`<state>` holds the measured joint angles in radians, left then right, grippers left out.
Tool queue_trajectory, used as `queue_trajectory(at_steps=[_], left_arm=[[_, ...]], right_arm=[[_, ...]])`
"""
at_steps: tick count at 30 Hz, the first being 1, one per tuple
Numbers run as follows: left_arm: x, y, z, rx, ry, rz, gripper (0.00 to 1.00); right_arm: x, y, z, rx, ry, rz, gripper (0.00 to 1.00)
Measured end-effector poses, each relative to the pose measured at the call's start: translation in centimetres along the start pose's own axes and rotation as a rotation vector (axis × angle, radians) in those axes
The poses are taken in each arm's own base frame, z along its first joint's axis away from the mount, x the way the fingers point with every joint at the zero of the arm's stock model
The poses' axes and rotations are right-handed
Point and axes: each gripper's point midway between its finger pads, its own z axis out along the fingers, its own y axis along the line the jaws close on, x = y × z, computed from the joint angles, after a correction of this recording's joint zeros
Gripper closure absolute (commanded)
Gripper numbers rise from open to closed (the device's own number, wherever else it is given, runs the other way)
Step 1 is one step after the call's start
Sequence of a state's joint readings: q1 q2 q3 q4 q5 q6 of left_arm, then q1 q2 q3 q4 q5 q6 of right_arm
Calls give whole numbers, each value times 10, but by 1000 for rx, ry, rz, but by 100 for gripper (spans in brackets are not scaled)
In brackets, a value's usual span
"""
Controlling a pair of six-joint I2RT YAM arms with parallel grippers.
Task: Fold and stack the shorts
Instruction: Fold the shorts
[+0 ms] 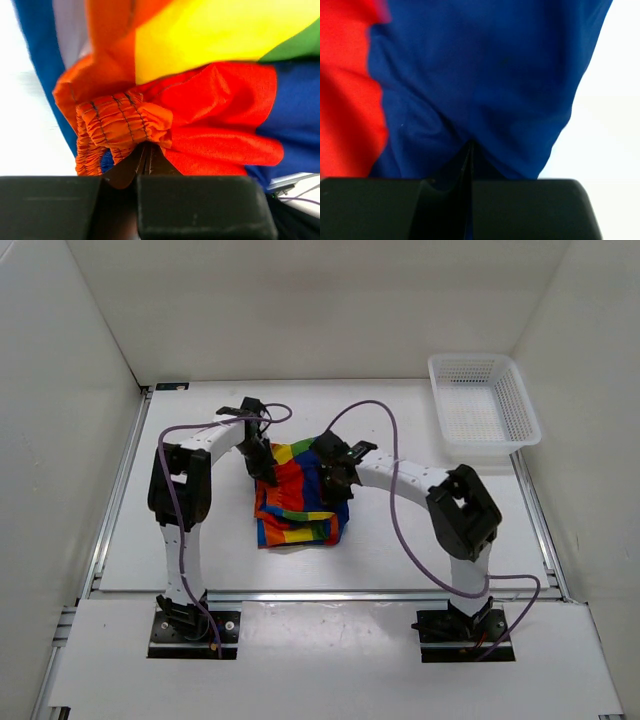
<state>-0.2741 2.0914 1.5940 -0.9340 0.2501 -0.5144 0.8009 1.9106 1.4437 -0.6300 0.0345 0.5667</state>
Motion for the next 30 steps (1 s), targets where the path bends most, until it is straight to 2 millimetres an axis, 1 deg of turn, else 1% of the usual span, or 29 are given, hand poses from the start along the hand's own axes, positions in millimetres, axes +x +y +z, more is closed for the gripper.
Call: queue_trajectory(at_steps=[2, 4, 5, 6, 8, 10, 14, 15, 17, 19, 21, 22, 24, 26, 28, 30], left_arm=[[-2, 5, -1, -6, -1, -5, 90], [-4, 8, -2, -7, -5, -6, 90], [-5, 9, -2, -8, -5, -4, 90], [-5, 9, -2, -9, -6, -1, 90], [-5, 9, -2, -11, -7, 5, 90], [-5, 10, -2, -16, -10, 11, 90], [-5, 10, -7, -13, -23, 20, 90], [-3, 10, -11, -11, -28, 23, 90], [2, 10, -23, -3, -47, 29, 90], [7, 7, -40, 15, -75, 36, 90], [13, 3, -56, 34, -108, 49, 88], [16, 2, -62, 41, -119, 54, 88], [24, -1, -64, 46, -119, 66, 90], [30, 0, -56, 40, -102, 69, 90], [37, 5, -41, 21, -64, 66, 90], [42, 11, -27, -2, -25, 58, 90]], right_arm=[[8, -8, 20, 56, 22, -7, 100], [14, -18, 34, 129, 30, -19, 100], [14, -21, 37, 150, 27, -19, 100], [11, -22, 35, 165, 11, -22, 100], [9, -22, 28, 182, -12, -31, 100], [5, -20, 13, 185, -39, -36, 100], [-8, -4, -33, 138, -137, -52, 100], [-10, 1, -45, 119, -161, -57, 100], [-10, 11, -59, 85, -187, -72, 100], [-6, 20, -63, 50, -181, -88, 100], [2, 27, -57, 19, -161, -104, 100], [8, 27, -52, 13, -141, -112, 100], [21, 24, -36, 23, -92, -123, 100], [32, 20, -15, 36, -44, -129, 100], [47, 13, 7, 50, 6, -130, 100], [63, 4, 23, 66, 55, -128, 100]])
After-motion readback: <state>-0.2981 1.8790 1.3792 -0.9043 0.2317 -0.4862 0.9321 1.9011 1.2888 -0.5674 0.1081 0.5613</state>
